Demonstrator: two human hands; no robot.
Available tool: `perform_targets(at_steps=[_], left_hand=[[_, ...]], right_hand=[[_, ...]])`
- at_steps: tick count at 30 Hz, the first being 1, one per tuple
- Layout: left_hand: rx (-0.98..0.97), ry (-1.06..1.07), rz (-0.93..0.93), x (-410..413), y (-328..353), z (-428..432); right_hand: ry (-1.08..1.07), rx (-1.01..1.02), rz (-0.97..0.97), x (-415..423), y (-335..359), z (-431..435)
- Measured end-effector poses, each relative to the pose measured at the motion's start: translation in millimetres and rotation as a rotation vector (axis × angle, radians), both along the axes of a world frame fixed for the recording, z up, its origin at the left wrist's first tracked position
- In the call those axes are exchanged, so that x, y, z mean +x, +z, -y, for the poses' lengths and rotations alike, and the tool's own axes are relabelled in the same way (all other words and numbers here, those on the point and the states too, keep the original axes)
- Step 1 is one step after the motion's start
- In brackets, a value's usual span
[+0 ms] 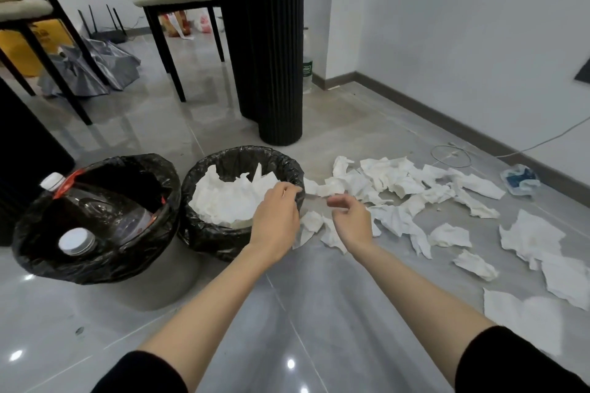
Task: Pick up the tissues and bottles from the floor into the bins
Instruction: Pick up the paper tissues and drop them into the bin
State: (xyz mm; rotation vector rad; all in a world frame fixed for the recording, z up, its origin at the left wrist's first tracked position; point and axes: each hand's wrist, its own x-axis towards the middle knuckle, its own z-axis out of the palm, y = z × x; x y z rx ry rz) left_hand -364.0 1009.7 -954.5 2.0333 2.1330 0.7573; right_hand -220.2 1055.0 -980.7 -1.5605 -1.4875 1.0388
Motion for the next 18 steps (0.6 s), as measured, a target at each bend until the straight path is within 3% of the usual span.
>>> perform_targets(at_steps=[8, 18], left_hand=[[-0.069, -0.171, 0.027, 49.8, -33.8, -17.9], [-0.496, -0.054, 0.161, 42.4, -112.4, -59.3]], right_hand=[[-0.031, -0.155, 0.134, 43.3, -41.5, -12.4], [0.309, -0.238, 0.464, 48.0, -85.8, -37.4]])
